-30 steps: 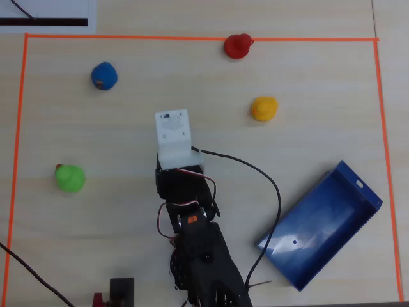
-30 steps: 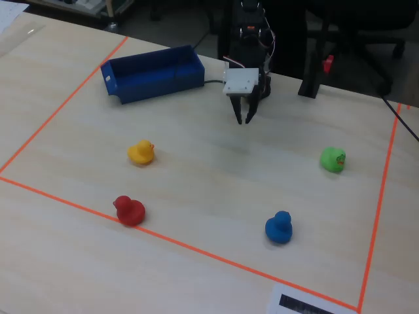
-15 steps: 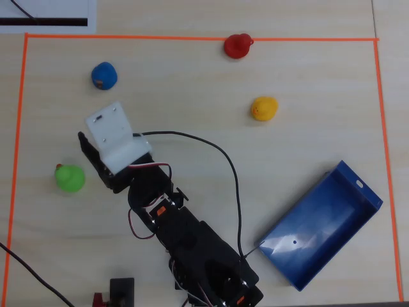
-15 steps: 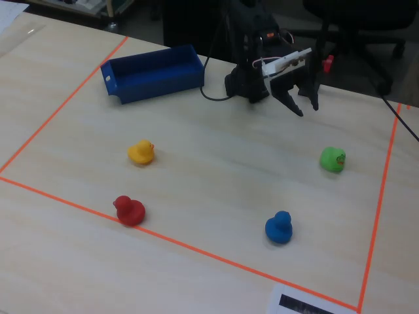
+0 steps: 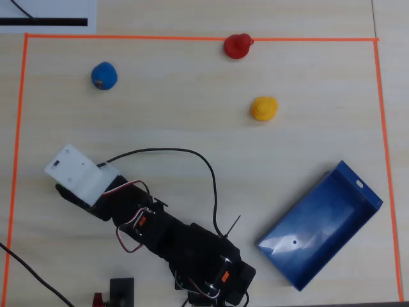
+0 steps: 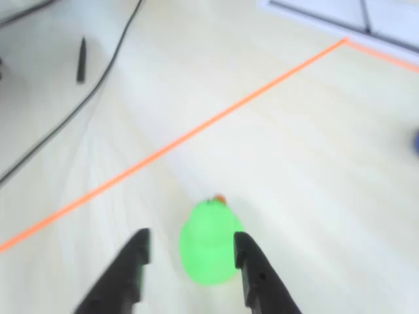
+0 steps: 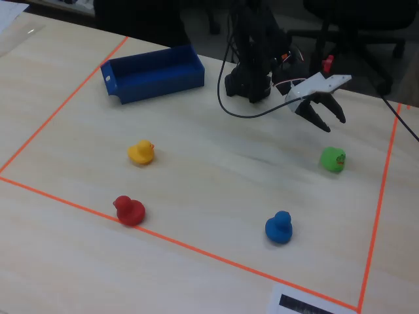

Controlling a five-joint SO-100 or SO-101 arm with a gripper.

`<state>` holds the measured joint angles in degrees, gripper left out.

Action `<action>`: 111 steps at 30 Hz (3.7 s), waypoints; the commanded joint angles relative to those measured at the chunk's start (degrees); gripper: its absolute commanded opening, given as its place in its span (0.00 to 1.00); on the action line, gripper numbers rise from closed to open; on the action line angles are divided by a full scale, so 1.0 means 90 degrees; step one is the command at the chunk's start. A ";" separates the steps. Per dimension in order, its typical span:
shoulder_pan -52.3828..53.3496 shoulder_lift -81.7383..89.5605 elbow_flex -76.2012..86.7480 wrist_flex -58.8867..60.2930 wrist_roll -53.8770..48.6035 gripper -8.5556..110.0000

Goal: Grasp green duck and put it into box.

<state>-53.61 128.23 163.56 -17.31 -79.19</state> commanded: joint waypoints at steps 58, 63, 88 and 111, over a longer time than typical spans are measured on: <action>0.0078 -0.4521 -0.2490 -0.1514 0.0664 0.26; 0.0117 -0.4521 -0.2529 -0.1572 0.0420 0.07; 0.2881 0.0254 -0.3613 0.3701 0.0645 0.07; 1.4482 -0.0566 -0.7373 0.8721 -0.1357 0.07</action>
<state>64.69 122.96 100.99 55.72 -89.38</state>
